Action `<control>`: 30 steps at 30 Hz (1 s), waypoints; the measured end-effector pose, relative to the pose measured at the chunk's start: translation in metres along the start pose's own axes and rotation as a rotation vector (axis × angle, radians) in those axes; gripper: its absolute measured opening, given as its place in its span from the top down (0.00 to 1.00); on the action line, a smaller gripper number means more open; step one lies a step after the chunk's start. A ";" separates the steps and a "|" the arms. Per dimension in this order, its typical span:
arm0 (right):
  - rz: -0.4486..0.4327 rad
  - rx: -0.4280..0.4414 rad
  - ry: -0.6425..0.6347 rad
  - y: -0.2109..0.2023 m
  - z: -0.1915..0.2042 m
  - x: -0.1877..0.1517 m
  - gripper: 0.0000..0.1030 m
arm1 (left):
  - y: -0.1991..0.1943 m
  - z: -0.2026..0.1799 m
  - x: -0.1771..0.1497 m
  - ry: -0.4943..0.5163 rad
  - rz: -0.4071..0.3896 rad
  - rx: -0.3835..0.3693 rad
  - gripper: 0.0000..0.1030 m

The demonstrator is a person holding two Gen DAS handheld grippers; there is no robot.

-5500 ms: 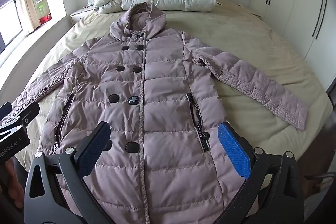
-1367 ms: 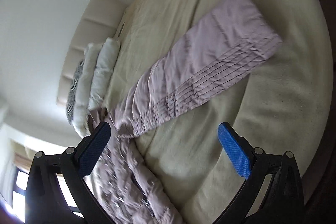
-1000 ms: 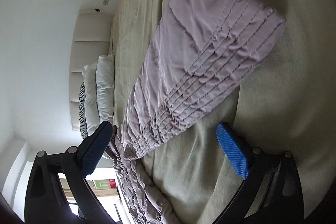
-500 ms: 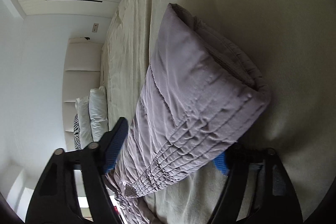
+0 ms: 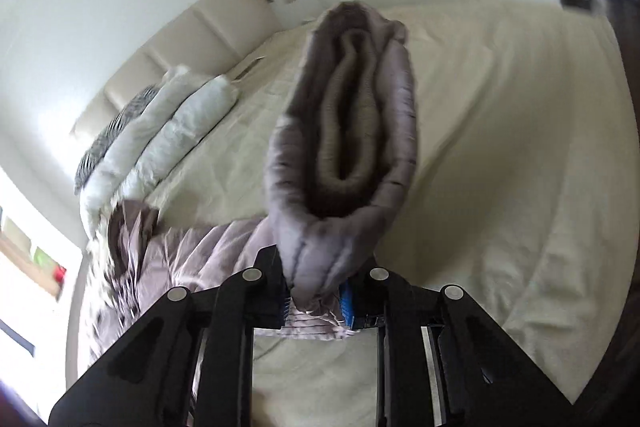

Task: Fold large clothes
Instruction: 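Fold the held sleeve across the coat front with the right gripper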

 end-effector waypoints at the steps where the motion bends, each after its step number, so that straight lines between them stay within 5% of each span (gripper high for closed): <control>1: -0.013 0.008 -0.123 -0.003 0.039 0.000 0.82 | -0.004 0.004 0.002 -0.005 -0.011 0.002 0.08; 6: -0.012 0.095 -0.662 -0.003 0.223 -0.062 0.82 | -0.024 0.025 0.014 -0.043 -0.063 0.007 0.08; 10: 0.066 0.166 -0.868 0.010 0.304 -0.149 0.82 | -0.037 0.046 0.021 -0.081 -0.088 0.006 0.08; 16: 0.262 0.188 -0.946 0.026 0.331 -0.269 0.81 | -0.033 0.063 0.020 -0.140 -0.064 -0.033 0.08; 19: 0.297 0.245 -0.962 0.029 0.332 -0.303 0.59 | -0.020 0.057 0.019 -0.158 -0.032 -0.081 0.08; 21: 0.305 0.301 -0.951 0.020 0.330 -0.315 0.27 | -0.008 0.049 0.020 -0.165 -0.009 -0.117 0.07; 26: 0.301 0.323 -0.923 -0.003 0.301 -0.336 0.25 | 0.035 0.023 0.031 -0.195 0.065 -0.198 0.07; 30: 0.357 0.391 -0.695 -0.029 0.261 -0.316 0.25 | 0.079 0.003 0.040 -0.197 0.147 -0.225 0.08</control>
Point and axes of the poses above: each gripper's, at about its wrist camera, not at the fingertips, and y roughly the way its jaws point, z to its left, x to its top, the point moved 8 cm from there along y, roughly the way its jaws point, and after that the axes turned 1 degree about -x, right-handed, at the moved point
